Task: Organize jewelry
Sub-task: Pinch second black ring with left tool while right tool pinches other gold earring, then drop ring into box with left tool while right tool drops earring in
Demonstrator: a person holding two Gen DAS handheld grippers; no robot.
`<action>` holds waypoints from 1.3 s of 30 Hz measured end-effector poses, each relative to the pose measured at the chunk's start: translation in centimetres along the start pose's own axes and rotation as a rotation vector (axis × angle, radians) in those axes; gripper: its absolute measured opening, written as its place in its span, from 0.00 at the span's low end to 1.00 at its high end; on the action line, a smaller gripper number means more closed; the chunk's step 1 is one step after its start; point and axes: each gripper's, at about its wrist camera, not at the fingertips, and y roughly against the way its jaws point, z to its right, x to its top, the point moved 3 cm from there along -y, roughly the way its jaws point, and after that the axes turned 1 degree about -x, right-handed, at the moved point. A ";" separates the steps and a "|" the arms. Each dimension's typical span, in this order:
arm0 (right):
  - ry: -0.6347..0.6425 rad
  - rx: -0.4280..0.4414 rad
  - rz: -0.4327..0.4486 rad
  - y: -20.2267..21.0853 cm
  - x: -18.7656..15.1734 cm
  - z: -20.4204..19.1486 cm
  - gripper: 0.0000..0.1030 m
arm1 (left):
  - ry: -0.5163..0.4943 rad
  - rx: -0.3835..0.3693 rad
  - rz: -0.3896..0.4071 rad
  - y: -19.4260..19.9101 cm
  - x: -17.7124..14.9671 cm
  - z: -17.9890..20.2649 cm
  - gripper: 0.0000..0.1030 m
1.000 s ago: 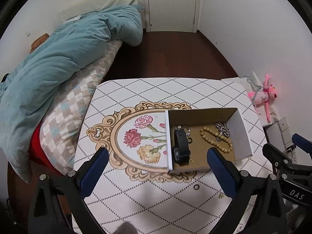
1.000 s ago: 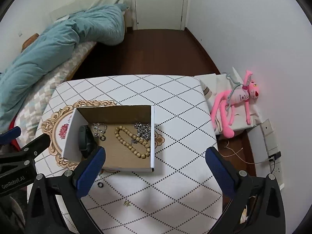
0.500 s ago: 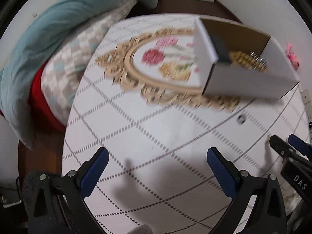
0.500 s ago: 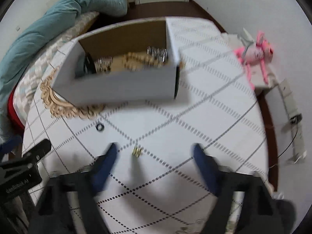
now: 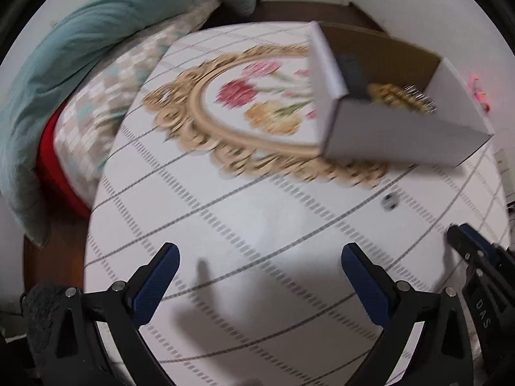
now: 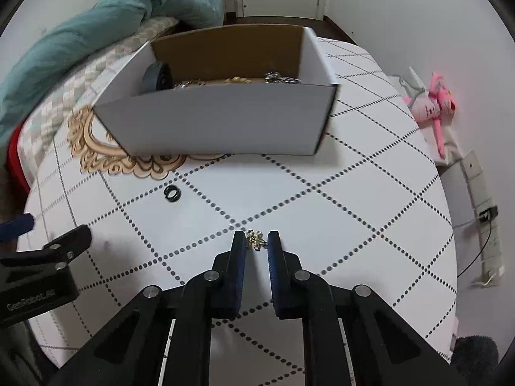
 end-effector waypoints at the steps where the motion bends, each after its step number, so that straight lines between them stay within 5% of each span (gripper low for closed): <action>1: -0.020 0.004 0.004 0.3 0.1 0.5 0.14 | -0.008 -0.020 0.009 0.0 0.4 0.7 0.99; 5: -0.087 -0.002 0.017 1.1 1.0 3.2 0.14 | -0.051 -0.088 0.024 -0.2 1.2 3.6 0.99; 10: -0.124 -0.039 0.007 0.8 1.5 5.4 0.14 | -0.094 -0.108 0.029 -1.1 1.6 6.1 0.68; 12: -0.139 -0.044 0.006 0.7 1.5 6.0 0.14 | -0.101 -0.110 0.024 -1.5 1.6 6.5 0.46; 20: -0.161 -0.040 0.012 0.5 2.1 6.8 0.14 | -0.132 -0.126 0.045 -1.6 2.1 7.5 0.09; 30: -0.157 -0.022 0.039 2.0 2.4 6.3 0.14 | -0.145 -0.151 0.076 -0.3 2.3 7.5 0.09; 39: -0.146 0.050 0.106 5.7 4.0 5.2 0.14 | -0.144 -0.228 0.173 5.7 3.2 7.3 0.09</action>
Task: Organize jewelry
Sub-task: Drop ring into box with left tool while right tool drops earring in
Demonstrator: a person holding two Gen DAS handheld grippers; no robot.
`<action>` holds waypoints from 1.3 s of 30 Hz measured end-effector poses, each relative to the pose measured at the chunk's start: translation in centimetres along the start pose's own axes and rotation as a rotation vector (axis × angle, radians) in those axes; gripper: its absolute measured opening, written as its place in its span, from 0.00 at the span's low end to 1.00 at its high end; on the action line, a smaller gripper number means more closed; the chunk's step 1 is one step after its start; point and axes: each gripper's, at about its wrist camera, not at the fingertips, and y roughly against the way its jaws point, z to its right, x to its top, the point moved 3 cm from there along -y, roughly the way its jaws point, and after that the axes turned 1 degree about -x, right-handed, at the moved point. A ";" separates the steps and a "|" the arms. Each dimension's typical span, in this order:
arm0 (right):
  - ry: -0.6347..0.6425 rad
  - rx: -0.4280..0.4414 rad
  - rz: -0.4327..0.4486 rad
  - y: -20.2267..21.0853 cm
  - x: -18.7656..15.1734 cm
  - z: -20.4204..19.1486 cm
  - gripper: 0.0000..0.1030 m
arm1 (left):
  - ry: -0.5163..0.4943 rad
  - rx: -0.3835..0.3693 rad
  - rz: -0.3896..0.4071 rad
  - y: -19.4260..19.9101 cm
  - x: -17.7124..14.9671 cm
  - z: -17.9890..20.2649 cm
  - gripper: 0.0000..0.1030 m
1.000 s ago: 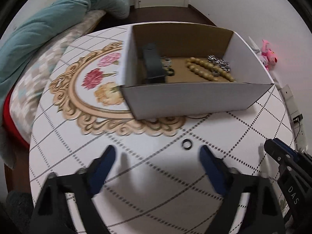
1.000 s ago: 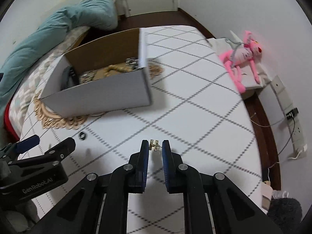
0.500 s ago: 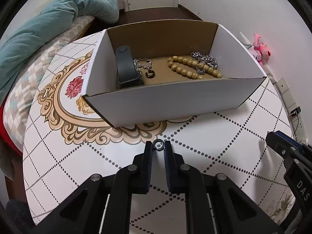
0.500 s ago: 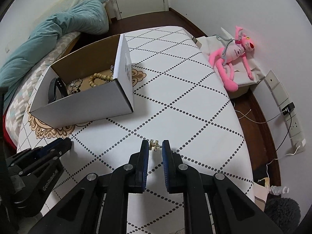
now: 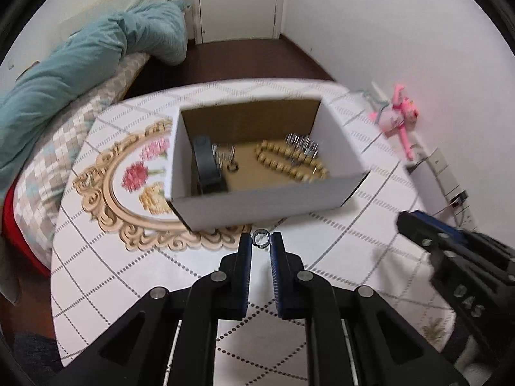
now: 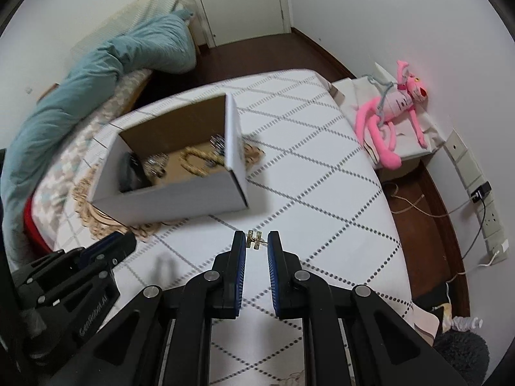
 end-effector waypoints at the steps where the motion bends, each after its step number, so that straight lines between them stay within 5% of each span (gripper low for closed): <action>1: 0.001 0.017 0.012 0.7 0.5 -0.4 0.14 | 0.002 -0.008 0.019 0.9 0.7 0.0 0.09; 4: 0.004 0.072 0.032 1.8 2.2 -1.4 0.14 | 0.016 -0.041 0.037 2.3 3.2 -0.2 0.09; 10: 0.006 0.177 -0.003 -0.1 7.4 -3.1 0.14 | 0.106 -0.135 -0.073 -0.6 8.4 -3.0 0.09; 20: 0.043 0.220 -0.249 -8.2 10.8 -4.2 0.16 | 0.147 -0.090 -0.203 -4.2 11.9 -5.4 0.14; 22: 0.057 0.212 -0.254 -8.4 10.9 -4.5 0.16 | 0.155 -0.063 -0.188 -3.9 12.2 -5.9 0.29; 23: 0.060 0.212 -0.256 -8.4 11.0 -4.6 0.16 | 0.155 -0.053 -0.177 -3.7 12.3 -6.1 0.47; 24: 0.063 0.215 -0.258 -8.4 11.1 -4.7 0.18 | 0.157 -0.038 -0.168 -3.5 12.4 -6.3 0.64; 25: 0.069 0.203 -0.257 -8.3 11.1 -4.8 0.24 | 0.159 -0.016 -0.161 -3.3 12.4 -6.6 0.67; 30: 0.090 0.154 -0.222 -7.3 11.1 -4.6 0.39 | 0.165 0.026 -0.140 -2.8 11.8 -7.6 0.70; 31: 0.094 0.143 -0.213 -7.1 11.2 -4.6 0.47 | 0.163 0.042 -0.130 -2.6 11.3 -7.8 0.71; 33: 0.100 0.102 -0.184 -6.3 11.1 -4.0 0.60 | 0.158 0.067 -0.119 -2.4 10.6 -8.1 0.91; 37: 0.144 -0.017 -0.140 -5.2 10.6 -3.3 0.93 | 0.148 0.121 -0.105 -2.2 9.1 -8.3 1.00; 39: 0.169 -0.070 -0.142 -5.1 10.0 -3.0 0.99 | 0.144 0.144 -0.093 -2.1 8.3 -8.4 1.00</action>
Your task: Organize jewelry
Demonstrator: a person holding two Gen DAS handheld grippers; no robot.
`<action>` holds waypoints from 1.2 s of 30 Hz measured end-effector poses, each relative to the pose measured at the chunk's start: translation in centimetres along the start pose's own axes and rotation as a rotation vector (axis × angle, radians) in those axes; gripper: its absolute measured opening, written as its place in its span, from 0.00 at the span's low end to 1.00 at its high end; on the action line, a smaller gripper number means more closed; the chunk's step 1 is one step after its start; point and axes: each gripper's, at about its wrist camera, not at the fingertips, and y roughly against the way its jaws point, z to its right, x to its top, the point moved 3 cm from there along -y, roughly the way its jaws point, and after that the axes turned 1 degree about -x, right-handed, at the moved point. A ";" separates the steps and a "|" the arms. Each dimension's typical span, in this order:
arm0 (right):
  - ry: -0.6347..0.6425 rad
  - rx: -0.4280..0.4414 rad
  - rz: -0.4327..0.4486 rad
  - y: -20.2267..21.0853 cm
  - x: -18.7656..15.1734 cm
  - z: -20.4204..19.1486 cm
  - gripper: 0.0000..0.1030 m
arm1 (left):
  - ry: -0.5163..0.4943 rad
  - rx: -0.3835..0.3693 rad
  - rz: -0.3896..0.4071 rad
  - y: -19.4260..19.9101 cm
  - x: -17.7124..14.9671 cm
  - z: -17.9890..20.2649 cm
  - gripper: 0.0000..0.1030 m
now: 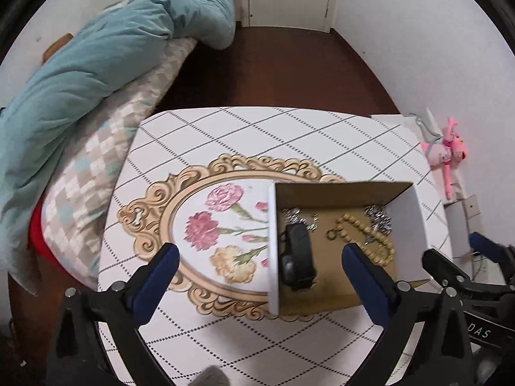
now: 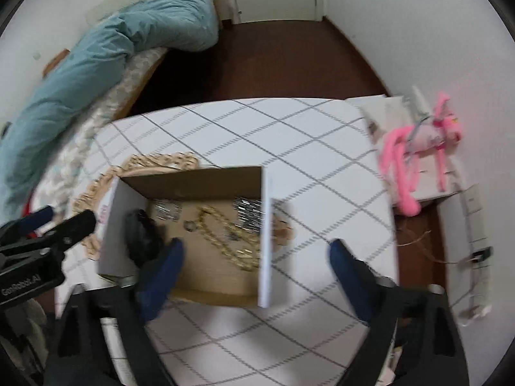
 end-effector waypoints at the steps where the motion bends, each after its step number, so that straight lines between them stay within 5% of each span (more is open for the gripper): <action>1: 0.007 -0.011 -0.004 -0.1 -0.2 0.0 1.00 | -0.001 0.006 0.004 0.0 -0.3 0.0 1.00; 15: 0.007 -0.034 0.009 1.3 -3.1 -0.2 1.00 | 0.006 0.018 0.000 1.3 -3.4 0.3 1.00; 36: -0.031 -0.080 0.333 21.5 -8.7 -0.7 1.00 | -0.031 -0.002 0.249 18.7 -7.8 1.0 1.00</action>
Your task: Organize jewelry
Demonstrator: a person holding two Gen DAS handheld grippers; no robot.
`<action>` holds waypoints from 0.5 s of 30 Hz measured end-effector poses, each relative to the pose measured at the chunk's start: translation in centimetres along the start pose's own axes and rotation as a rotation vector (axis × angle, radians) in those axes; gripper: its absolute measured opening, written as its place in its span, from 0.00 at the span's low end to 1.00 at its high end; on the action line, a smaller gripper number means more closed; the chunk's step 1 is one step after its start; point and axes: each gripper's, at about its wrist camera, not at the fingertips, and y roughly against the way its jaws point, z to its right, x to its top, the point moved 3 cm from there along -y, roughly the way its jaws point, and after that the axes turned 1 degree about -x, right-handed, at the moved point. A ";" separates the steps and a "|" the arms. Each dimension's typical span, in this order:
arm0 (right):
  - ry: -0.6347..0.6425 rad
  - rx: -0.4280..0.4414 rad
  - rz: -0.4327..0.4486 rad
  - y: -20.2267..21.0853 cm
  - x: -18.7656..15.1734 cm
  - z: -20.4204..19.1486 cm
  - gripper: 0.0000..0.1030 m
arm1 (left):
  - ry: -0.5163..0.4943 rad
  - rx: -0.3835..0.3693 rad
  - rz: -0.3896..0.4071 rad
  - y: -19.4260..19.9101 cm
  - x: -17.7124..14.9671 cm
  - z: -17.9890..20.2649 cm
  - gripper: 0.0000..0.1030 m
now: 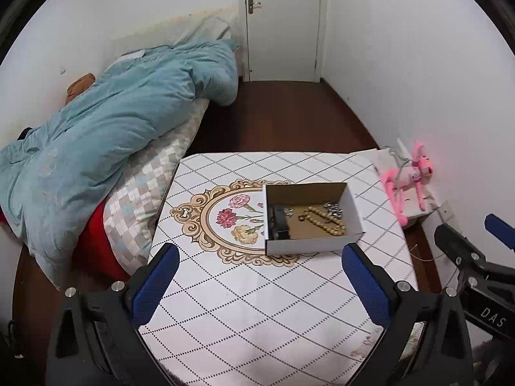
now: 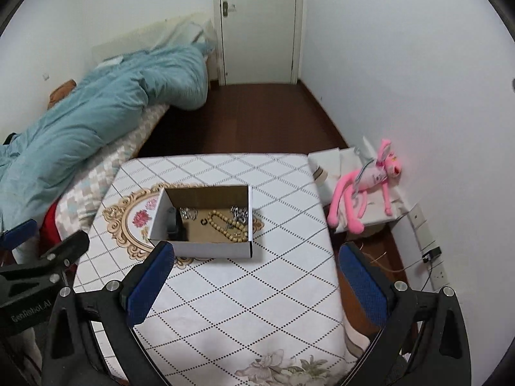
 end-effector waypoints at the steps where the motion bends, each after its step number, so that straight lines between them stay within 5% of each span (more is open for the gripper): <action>1: -0.002 -0.003 0.013 0.8 0.1 0.1 1.00 | 0.002 -0.005 0.006 0.5 0.1 0.1 1.00; 15: -0.009 -0.001 0.100 7.9 0.8 0.5 1.00 | 0.021 -0.014 0.064 5.5 0.6 0.4 1.00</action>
